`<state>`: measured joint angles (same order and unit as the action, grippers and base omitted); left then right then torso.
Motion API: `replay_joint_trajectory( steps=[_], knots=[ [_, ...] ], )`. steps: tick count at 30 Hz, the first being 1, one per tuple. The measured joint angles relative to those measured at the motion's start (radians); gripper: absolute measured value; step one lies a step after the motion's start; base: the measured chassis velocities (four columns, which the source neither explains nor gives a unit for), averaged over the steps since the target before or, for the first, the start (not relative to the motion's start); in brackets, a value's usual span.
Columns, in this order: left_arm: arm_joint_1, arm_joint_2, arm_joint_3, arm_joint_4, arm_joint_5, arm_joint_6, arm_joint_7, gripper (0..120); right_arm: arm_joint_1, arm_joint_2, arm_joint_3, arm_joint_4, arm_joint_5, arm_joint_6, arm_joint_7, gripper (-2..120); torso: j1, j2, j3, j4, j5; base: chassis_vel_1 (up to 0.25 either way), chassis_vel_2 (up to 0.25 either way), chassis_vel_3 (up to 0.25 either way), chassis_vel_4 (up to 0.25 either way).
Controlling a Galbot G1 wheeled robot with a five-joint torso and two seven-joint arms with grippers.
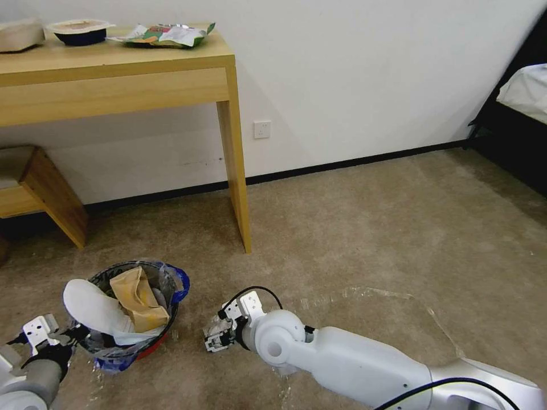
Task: Pick up the trash bin and place the garbage on the floor into it.
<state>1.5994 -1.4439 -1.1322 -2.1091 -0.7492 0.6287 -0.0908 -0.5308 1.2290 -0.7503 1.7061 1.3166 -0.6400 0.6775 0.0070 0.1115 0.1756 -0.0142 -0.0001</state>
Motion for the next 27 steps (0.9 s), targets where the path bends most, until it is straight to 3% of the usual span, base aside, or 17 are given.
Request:
replay_joint_trajectory(
  steps=[15, 18, 27],
  knots=[
    [0.008, -0.009, 0.001, -0.008, 0.003, -0.001, 0.001, 1, 0.004, 0.066, 0.026, -0.179, -0.062, 0.023, -0.035, 100, 0.0, 0.0, 0.0, 0.0, 0.0001, 0.0, 0.0, 0.0, 0.0],
    [0.006, -0.01, 0.001, -0.01, 0.004, -0.002, 0.001, 1, 0.003, 0.093, 0.018, -0.264, -0.092, 0.042, -0.078, 100, 0.0, 0.0, 0.0, 0.0, 0.0, 0.0, 0.0, 0.0, 0.0],
    [0.003, -0.01, 0.002, -0.01, 0.002, -0.002, 0.001, 1, 0.018, 0.125, -0.012, -0.335, -0.108, 0.06, -0.126, 99, 0.0, 0.0, 0.0, 0.0, 0.0, 0.0, 0.0, 0.0, 0.0]
  ],
)
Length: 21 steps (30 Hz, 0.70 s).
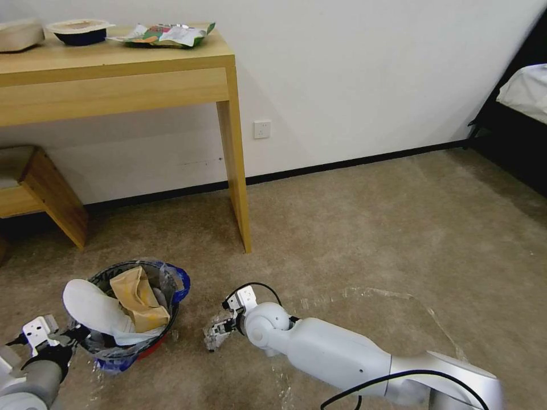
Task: Pick up the trash bin and place the garbage on the floor into it.
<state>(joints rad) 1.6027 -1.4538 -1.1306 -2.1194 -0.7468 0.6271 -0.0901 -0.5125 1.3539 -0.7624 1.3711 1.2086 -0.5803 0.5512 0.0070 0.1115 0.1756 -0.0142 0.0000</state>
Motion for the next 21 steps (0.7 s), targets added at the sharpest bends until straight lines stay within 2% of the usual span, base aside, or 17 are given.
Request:
replay_joint_trajectory(
  steps=[21],
  knots=[
    [0.006, -0.006, -0.001, -0.004, 0.0, -0.003, 0.001, 1, 0.016, 0.073, -0.047, -0.129, -0.056, 0.034, -0.067, 95, 0.0, 0.0, 0.0, 0.0, 0.0, 0.0, 0.0, 0.0, 0.0]
  ],
)
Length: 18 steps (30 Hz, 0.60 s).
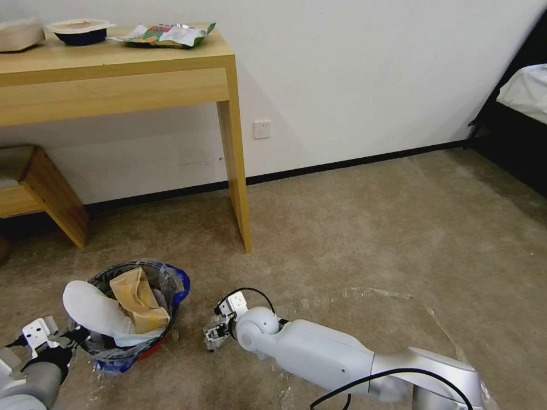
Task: Pick up the trash bin and place the garbage on the floor into it.
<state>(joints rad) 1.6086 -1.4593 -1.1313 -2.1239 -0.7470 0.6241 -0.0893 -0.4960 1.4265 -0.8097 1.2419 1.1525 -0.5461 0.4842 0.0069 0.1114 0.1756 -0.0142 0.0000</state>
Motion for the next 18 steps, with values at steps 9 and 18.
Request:
replay_joint_trajectory(
  steps=[9, 18],
  knots=[
    [-0.002, -0.001, 0.002, 0.0, -0.001, 0.0, 0.001, 1, 0.008, 0.031, -0.001, -0.071, -0.029, 0.019, -0.031, 93, 0.0, 0.0, 0.0, 0.0, 0.0, 0.0, 0.0, 0.0, 0.0],
    [-0.003, -0.001, 0.002, 0.003, -0.005, -0.002, 0.003, 1, 0.015, 0.075, -0.006, -0.149, -0.069, 0.04, -0.07, 93, 0.0, 0.0, 0.0, 0.0, 0.0, 0.0, 0.0, 0.0, 0.0]
  ],
)
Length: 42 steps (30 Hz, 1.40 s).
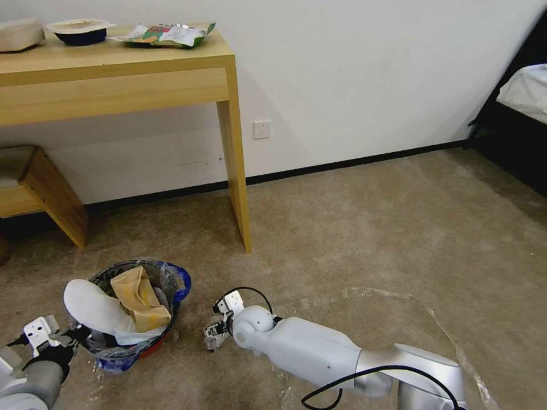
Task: Pick up the trash bin and place the garbage on the floor into it.
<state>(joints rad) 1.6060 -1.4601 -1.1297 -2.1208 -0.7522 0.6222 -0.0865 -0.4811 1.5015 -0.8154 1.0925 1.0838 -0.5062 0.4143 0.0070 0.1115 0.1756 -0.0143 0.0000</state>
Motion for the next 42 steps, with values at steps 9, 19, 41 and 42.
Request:
replay_joint_trajectory(
  steps=[9, 19, 41, 42],
  knots=[
    [-0.006, -0.003, 0.003, 0.004, 0.0, -0.002, 0.001, 1, 0.001, 0.022, -0.007, -0.034, -0.011, 0.007, -0.024, 86, 0.0, 0.0, 0.0, 0.0001, 0.0, 0.0, 0.0, 0.0, 0.0],
    [-0.007, -0.004, 0.004, 0.001, 0.0, -0.002, 0.001, 1, -0.007, 0.045, -0.013, -0.08, -0.035, 0.013, -0.043, 86, 0.0, 0.0, 0.0, 0.0, -0.0001, 0.0, 0.0, 0.0, 0.0],
    [-0.008, -0.007, 0.016, 0.002, 0.005, -0.004, 0.002, 1, -0.011, 0.103, -0.009, -0.207, -0.099, 0.06, -0.121, 85, 0.0, 0.0, 0.0, 0.0001, 0.0, 0.0, 0.0, 0.0, 0.0],
    [-0.008, -0.007, 0.016, 0.002, 0.005, -0.004, 0.002, 1, -0.01, 0.104, -0.009, -0.208, -0.1, 0.06, -0.124, 85, 0.0, 0.0, 0.0, 0.0001, 0.0, 0.0, 0.0, 0.0, 0.0]
  ],
)
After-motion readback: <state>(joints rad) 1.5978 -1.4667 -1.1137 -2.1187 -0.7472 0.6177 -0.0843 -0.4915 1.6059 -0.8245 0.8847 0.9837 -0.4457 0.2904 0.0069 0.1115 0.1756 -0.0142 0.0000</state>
